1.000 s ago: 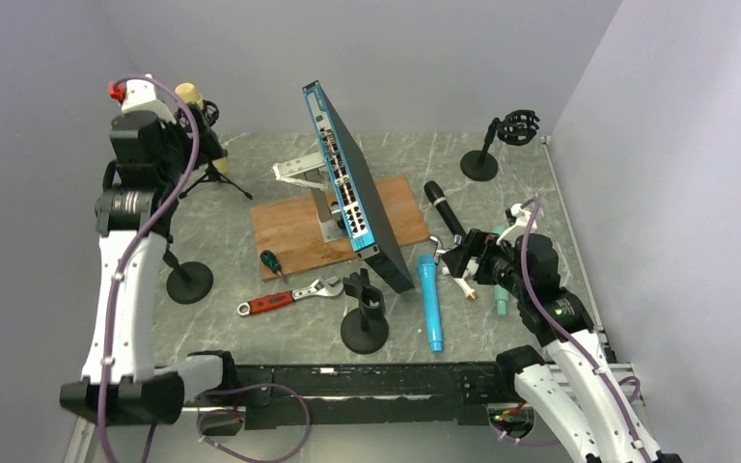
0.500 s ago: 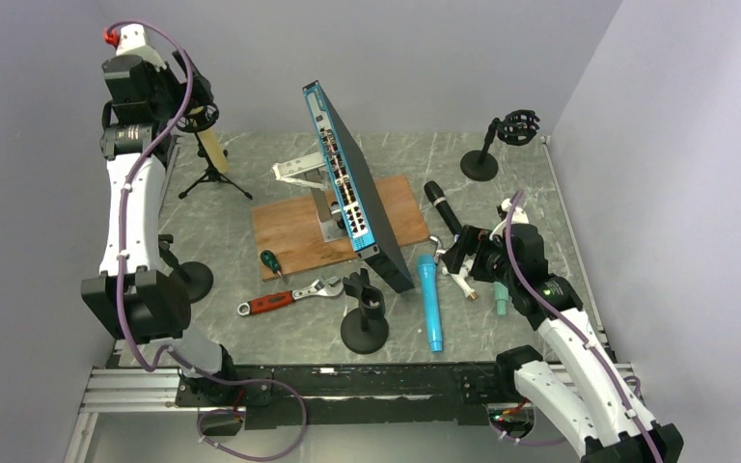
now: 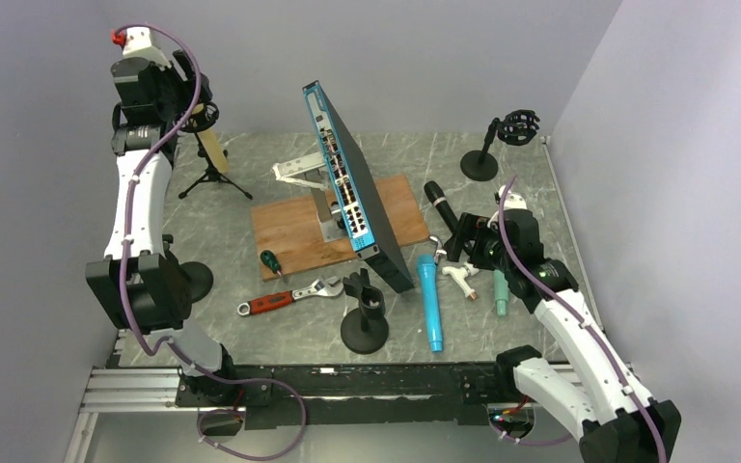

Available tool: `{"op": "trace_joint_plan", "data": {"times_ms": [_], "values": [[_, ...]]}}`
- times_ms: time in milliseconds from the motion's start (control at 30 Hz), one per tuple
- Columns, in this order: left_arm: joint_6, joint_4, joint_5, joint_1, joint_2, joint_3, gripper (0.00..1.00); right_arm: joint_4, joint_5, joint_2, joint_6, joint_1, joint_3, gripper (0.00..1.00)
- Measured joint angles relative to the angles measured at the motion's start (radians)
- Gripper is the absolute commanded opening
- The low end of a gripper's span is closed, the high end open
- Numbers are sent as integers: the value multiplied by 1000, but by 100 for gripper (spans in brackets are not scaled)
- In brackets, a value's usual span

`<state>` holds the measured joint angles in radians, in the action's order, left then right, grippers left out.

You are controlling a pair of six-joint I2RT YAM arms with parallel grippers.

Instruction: Remove the microphone from the stand

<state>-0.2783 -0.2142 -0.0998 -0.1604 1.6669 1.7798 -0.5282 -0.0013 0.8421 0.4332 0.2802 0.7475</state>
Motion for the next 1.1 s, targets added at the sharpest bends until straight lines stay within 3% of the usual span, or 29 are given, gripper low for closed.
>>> {"op": "trace_joint_plan", "data": {"times_ms": [100, 200, 400, 600, 900, 1100], "values": [[-1, 11, 0, 0, 0, -40, 76, 1, 0, 24, 0, 0, 0, 100], [0, 9, -1, 0, 8, -48, 69, 9, 0, 32, 0, 0, 0, 100], [5, 8, 10, 2, 17, -48, 44, 17, 0, 43, -4, 0, 0, 100], [6, -13, 23, 5, 23, -21, 30, 27, 0, 49, -4, 0, 0, 100], [42, -86, 67, 32, 62, 214, 21, 37, -11, 72, -8, 0, 0, 100], [92, -84, 117, 58, 16, 239, 11, 36, -27, 83, -14, 0, 8, 100]]}}
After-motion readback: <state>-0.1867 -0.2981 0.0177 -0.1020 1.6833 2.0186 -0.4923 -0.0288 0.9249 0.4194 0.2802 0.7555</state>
